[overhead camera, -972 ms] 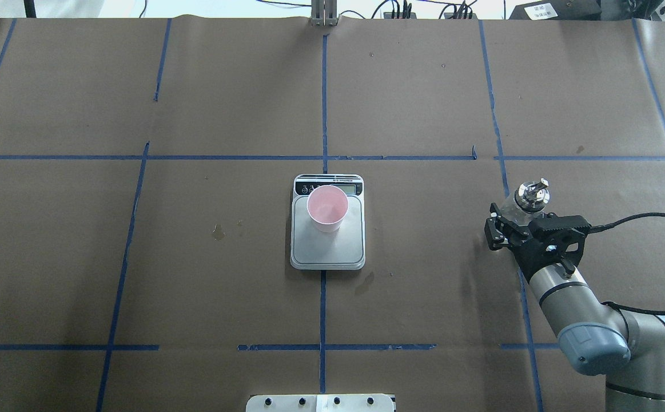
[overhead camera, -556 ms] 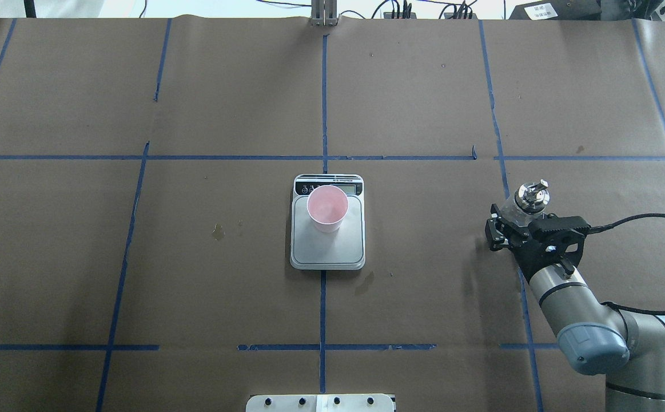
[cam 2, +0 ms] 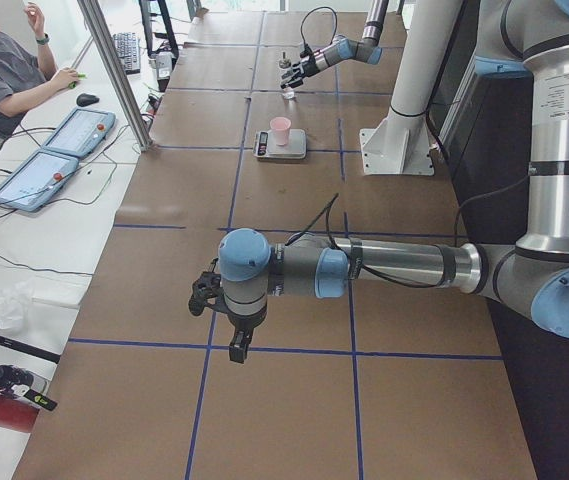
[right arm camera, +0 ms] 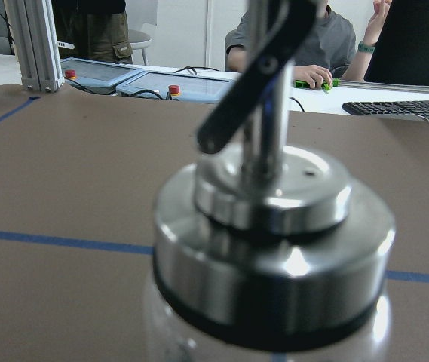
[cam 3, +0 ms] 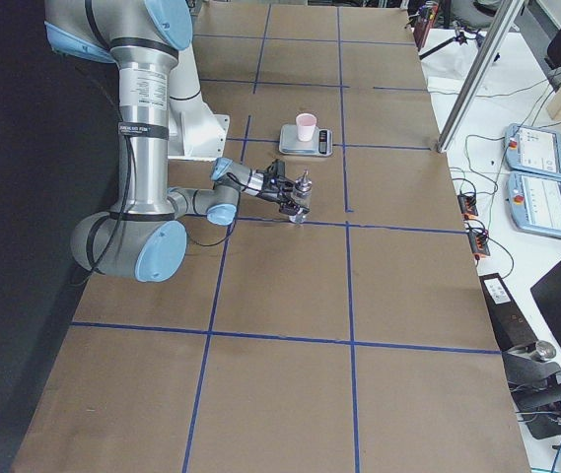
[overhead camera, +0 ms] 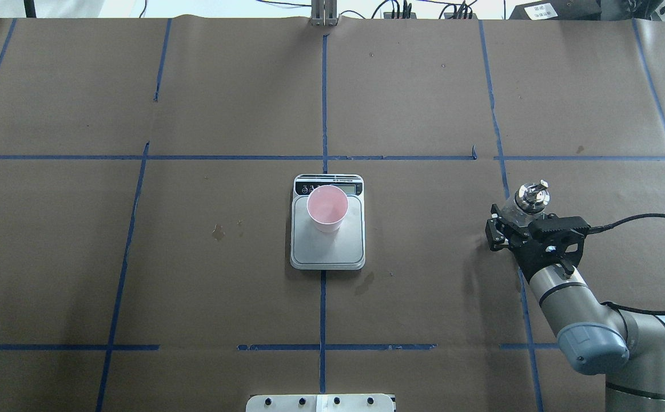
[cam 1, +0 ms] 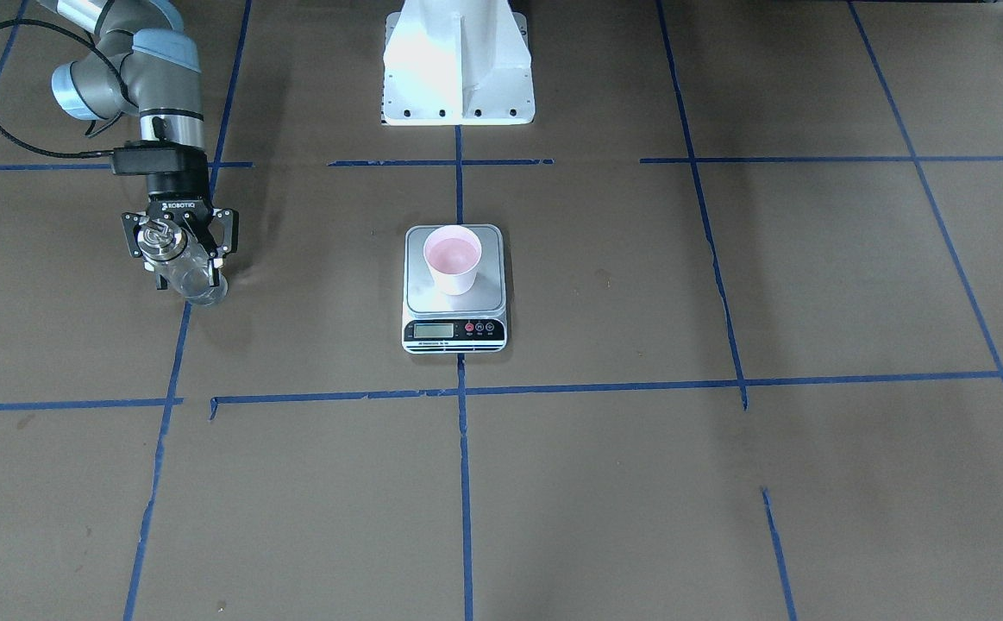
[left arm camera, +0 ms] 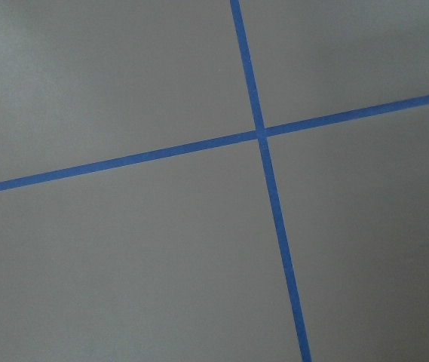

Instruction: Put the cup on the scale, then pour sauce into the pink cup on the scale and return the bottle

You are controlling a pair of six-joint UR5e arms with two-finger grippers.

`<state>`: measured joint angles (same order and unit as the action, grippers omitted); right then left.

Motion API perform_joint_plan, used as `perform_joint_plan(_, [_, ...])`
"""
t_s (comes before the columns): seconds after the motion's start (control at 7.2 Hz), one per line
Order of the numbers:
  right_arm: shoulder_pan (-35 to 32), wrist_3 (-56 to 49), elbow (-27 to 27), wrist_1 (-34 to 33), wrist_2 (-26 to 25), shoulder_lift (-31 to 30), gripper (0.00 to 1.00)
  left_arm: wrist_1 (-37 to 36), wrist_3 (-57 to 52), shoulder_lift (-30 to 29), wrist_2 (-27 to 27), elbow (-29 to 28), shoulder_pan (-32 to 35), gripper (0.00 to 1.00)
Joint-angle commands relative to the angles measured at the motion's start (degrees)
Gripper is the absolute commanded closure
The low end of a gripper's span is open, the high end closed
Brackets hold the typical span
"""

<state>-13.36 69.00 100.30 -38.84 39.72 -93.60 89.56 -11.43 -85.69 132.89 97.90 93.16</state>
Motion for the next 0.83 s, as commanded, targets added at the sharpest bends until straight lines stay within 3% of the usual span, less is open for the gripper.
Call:
perform_joint_plan(0.0, [0.09,-0.10,-0.02,0.00,0.00,-0.01,0.28,0.00,0.00,0.00,0.00,0.01,0.00,0.00])
perform_joint_plan(0.14, [0.01,-0.10,-0.02,0.00,-0.08,-0.01,0.19,0.00,0.00,0.00,0.00,0.01,0.00,0.00])
perform_joint_plan(0.28, [0.09,-0.10,-0.02,0.00,0.00,-0.01,0.17,0.00,0.00,0.00,0.00,0.01,0.00,0.00])
perform_joint_plan(0.42, [0.09,-0.01,-0.02,0.00,-0.17,-0.01,0.00,0.00,0.00,0.00,0.00,0.01,0.00,0.00])
perform_joint_plan(0.69, [0.00,0.08,0.07,0.08,-0.35,-0.27,0.00,0.00,0.00,0.00,0.00,0.10,0.00,0.00])
